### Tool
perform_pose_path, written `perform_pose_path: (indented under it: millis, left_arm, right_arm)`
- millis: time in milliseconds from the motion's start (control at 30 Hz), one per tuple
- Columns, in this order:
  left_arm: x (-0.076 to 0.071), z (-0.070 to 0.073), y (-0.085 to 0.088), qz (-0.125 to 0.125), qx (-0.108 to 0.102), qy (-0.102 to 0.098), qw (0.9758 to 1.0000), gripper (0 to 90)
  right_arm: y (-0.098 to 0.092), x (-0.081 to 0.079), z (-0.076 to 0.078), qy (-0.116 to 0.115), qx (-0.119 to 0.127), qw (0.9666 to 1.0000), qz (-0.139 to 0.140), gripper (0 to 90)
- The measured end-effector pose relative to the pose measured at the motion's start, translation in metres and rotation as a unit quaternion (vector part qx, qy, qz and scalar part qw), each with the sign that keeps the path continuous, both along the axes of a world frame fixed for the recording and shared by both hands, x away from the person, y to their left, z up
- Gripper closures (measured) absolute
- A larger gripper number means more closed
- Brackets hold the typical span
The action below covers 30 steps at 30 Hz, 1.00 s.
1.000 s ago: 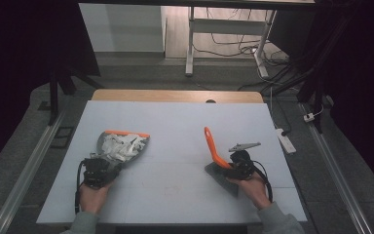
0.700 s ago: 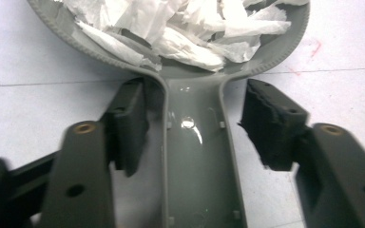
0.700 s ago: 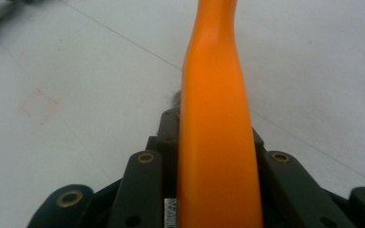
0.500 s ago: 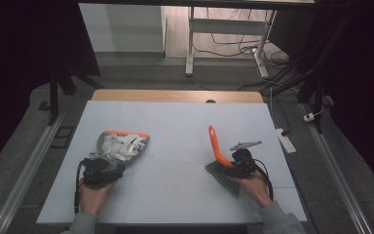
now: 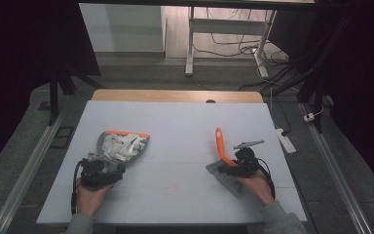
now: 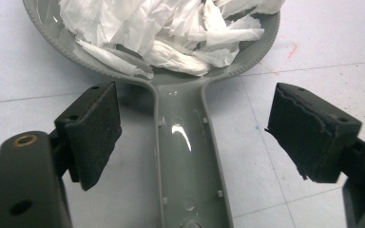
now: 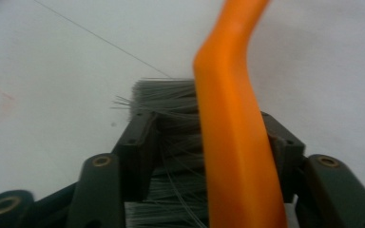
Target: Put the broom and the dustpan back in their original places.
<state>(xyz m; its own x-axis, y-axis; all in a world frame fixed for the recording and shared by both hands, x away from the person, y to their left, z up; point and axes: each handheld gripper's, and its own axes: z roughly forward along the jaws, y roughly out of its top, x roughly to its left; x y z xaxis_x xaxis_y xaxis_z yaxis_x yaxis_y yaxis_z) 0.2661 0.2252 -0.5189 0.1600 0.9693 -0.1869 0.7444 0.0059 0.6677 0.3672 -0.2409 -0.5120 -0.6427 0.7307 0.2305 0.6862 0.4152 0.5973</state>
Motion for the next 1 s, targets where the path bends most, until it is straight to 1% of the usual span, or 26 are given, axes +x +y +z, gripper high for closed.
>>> perform_pose_path:
  millis: [33,100,167,200,267,300,333,433,500,533,600,667,733,867,933,1000]
  left_arm:
    - [0.0,0.001,0.0,-0.002,0.0,-0.002,1.0,18.3]
    - [-0.001,0.002,0.0,-0.002,0.003,-0.005,1.0,17.9]
    - [-0.002,0.004,0.0,-0.003,0.004,-0.007,1.0,17.6]
    - [-0.003,0.004,0.0,-0.003,0.003,-0.009,1.0,17.5]
    - [-0.003,0.005,0.0,-0.005,0.003,-0.012,0.9999,17.3]
    - [-0.003,0.006,0.0,-0.004,0.004,-0.012,0.9999,17.1]
    - [-0.004,0.006,0.001,-0.004,0.003,-0.012,0.9999,17.0]
    - [-0.004,0.007,0.002,-0.005,0.006,-0.014,0.9999,16.7]
    - [-0.005,0.009,0.002,-0.007,0.007,-0.017,0.9998,16.6]
    - [-0.006,0.01,0.002,-0.008,0.008,-0.018,0.9998,16.4]
    - [-0.007,0.011,0.003,-0.01,0.008,-0.022,0.9997,16.2]
    - [-0.008,0.013,0.003,-0.012,0.01,-0.025,0.9996,16.2]
    - [-0.009,0.013,0.003,-0.016,0.009,-0.028,0.9994,16.2]
    - [-0.013,0.017,0.002,-0.029,0.019,-0.035,0.9988,17.3]
    - [-0.014,0.019,0.002,-0.037,0.025,-0.041,0.9982,17.7]
    - [-0.016,0.022,0.002,-0.046,0.025,-0.045,0.9976,18.2]
  right_arm:
    - [-0.001,0.0,0.0,0.001,0.002,1.0,-0.002,46.4]
    - [0.0,0.0,0.0,-0.001,-0.003,1.0,-0.003,45.8]
    - [0.002,-0.001,0.001,-0.01,-0.016,0.9998,-0.006,41.3]
    - [0.002,-0.001,0.001,-0.015,-0.028,0.9994,-0.011,40.3]
    - [0.001,0.0,0.001,-0.01,-0.022,0.9996,-0.016,40.7]
    - [0.001,0.0,0.001,-0.012,-0.024,0.9995,-0.018,39.6]
    - [0.001,0.0,0.002,-0.015,-0.03,0.9992,-0.022,38.9]
    - [0.001,0.0,0.002,-0.017,-0.035,0.9989,-0.027,37.3]
    - [0.001,-0.001,0.004,-0.03,-0.047,0.9977,-0.039,36.3]
    - [-0.001,-0.001,0.006,-0.033,-0.044,0.9976,-0.043,36.3]
    - [-0.003,-0.001,0.009,-0.043,-0.046,0.9968,-0.048,36.5]
    - [-0.005,-0.001,0.01,-0.04,-0.037,0.9972,-0.051,37.1]
    - [-0.006,-0.002,0.01,-0.043,-0.034,0.9973,-0.049,38.0]
    - [-0.006,-0.004,0.013,-0.057,-0.021,0.9976,-0.034,40.1]
    - [-0.007,-0.005,0.015,-0.059,-0.012,0.9978,-0.027,40.9]
    - [-0.007,-0.007,0.016,-0.067,-0.009,0.9975,-0.02,41.2]
